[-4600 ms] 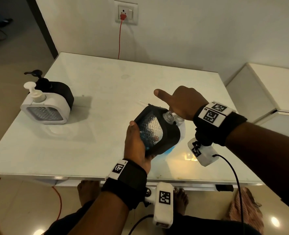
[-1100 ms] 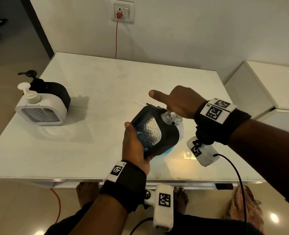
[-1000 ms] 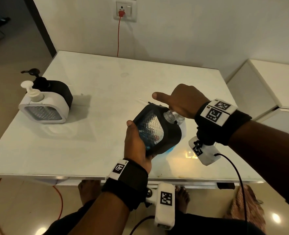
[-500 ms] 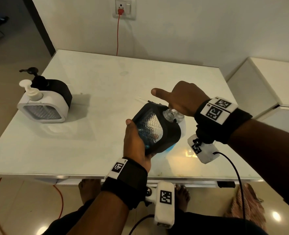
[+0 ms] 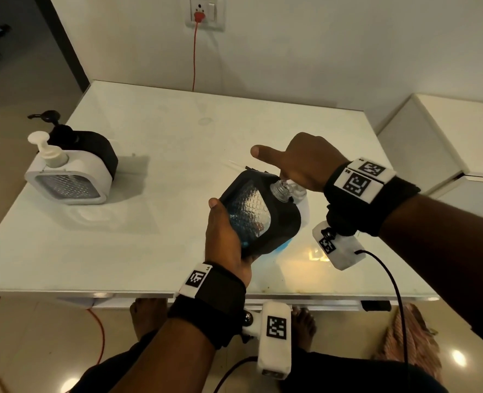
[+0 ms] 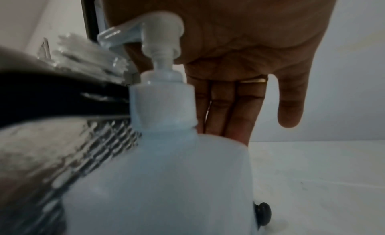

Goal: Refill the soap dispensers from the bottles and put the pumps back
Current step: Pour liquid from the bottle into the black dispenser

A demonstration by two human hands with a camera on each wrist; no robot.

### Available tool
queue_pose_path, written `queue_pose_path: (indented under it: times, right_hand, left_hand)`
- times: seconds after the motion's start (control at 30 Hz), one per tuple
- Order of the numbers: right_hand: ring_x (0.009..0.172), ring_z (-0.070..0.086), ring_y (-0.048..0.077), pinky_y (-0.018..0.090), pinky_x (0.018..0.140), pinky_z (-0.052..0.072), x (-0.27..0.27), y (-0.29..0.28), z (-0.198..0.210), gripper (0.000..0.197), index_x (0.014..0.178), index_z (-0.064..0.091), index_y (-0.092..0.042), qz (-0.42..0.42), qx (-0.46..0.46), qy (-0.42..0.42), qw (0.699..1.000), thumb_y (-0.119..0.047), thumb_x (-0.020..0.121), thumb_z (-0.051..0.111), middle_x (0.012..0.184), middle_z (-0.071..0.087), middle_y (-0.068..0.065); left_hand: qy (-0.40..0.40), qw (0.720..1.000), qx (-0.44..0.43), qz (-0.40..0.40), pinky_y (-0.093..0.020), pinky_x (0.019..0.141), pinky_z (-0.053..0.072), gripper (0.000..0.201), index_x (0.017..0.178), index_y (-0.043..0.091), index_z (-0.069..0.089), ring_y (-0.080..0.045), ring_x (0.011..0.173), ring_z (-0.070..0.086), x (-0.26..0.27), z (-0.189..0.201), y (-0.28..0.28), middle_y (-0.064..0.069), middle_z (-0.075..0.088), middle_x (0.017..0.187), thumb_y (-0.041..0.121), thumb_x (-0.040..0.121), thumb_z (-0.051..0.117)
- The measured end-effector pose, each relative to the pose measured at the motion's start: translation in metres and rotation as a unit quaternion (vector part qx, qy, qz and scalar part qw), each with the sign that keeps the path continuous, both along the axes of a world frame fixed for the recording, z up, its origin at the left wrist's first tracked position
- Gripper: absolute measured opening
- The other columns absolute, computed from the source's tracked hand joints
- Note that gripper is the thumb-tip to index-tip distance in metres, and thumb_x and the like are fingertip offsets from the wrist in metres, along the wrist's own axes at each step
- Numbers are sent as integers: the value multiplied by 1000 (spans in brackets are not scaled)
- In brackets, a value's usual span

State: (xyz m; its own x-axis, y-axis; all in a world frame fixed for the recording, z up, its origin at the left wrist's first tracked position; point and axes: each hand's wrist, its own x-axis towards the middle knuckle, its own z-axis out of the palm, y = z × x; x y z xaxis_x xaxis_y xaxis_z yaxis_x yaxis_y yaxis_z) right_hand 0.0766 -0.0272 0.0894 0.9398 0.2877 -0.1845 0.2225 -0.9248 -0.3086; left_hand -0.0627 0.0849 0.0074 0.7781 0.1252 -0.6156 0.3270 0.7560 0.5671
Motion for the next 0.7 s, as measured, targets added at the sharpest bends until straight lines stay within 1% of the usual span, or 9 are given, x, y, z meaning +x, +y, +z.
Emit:
queue_pose_path:
  times: [0.1, 0.17, 0.23, 0.3, 0.4, 0.47, 0.53, 0.6, 0.7]
  right_hand:
    - [61, 55, 23, 37, 68, 45, -4, 1, 1, 80, 56, 49, -9, 3, -19, -23, 1000, -84, 82, 43, 56, 55, 5]
    - [57, 52, 21, 36, 66, 41, -5, 3, 3, 78, 54, 44, -10, 8, -21, -24, 999, -83, 84, 44, 52, 50, 4]
    - [57, 54, 21, 37, 67, 45, -5, 5, 5, 82, 54, 46, -9, 9, -13, -12, 1000, -87, 81, 41, 53, 54, 4]
    - [60, 58, 22, 39, 73, 49, -3, 4, 7, 88, 54, 48, -8, 12, -6, 11, 1000, -92, 77, 35, 58, 60, 5]
    - [60, 57, 21, 38, 76, 50, -2, 3, 8, 90, 54, 48, -8, 15, -1, 29, 999, -93, 75, 30, 58, 58, 6]
    - [60, 57, 22, 38, 75, 49, -3, 3, 7, 89, 56, 50, -7, 10, -1, 19, 1000, -92, 76, 34, 57, 58, 5]
    - [60, 56, 22, 37, 72, 47, -4, 3, 5, 83, 54, 48, -7, 4, -8, -1, 1000, -86, 82, 42, 54, 55, 4]
    - [60, 56, 22, 36, 71, 47, -6, 3, 3, 77, 54, 48, -10, -2, -19, -13, 1000, -81, 85, 46, 54, 54, 4]
    - [63, 55, 23, 36, 71, 44, -7, 4, 2, 75, 57, 48, -11, -11, -21, -28, 999, -80, 86, 46, 59, 54, 5]
  left_hand:
    - [-1, 1000, 2, 3, -48, 87, 63, 58, 140, 34, 60, -36, 119, 67, -1, 1, 0, -10, 68, 134, 69, 105, 30]
    - [1, 1000, 3, 3, -48, 88, 62, 58, 140, 34, 60, -36, 119, 67, 0, 0, 0, -10, 68, 134, 69, 105, 30]
    - [3, 1000, 5, 6, -48, 88, 62, 58, 139, 34, 60, -36, 119, 68, 0, 0, 0, -10, 68, 134, 70, 104, 30]
    - [1, 1000, 3, 5, -48, 88, 62, 58, 137, 34, 62, -35, 118, 69, 0, 0, 0, -9, 70, 131, 69, 105, 30]
    - [-2, 1000, 6, 2, -43, 81, 64, 57, 134, 34, 64, -34, 116, 69, 0, 0, -1, -8, 72, 128, 69, 105, 30]
    - [-3, 1000, 5, 1, -42, 80, 64, 58, 135, 34, 63, -34, 116, 69, 0, 0, 0, -8, 71, 129, 69, 104, 30]
    - [-2, 1000, 7, -3, -44, 84, 63, 57, 136, 33, 62, -34, 117, 68, 1, -1, 1, -9, 70, 131, 69, 105, 30]
    - [0, 1000, 3, -4, -45, 87, 62, 57, 136, 34, 62, -34, 117, 68, 0, -1, 1, -9, 69, 131, 69, 105, 30]
    - [1, 1000, 4, -4, -44, 81, 63, 58, 136, 34, 63, -35, 118, 68, 0, 0, 0, -9, 70, 131, 71, 104, 30]
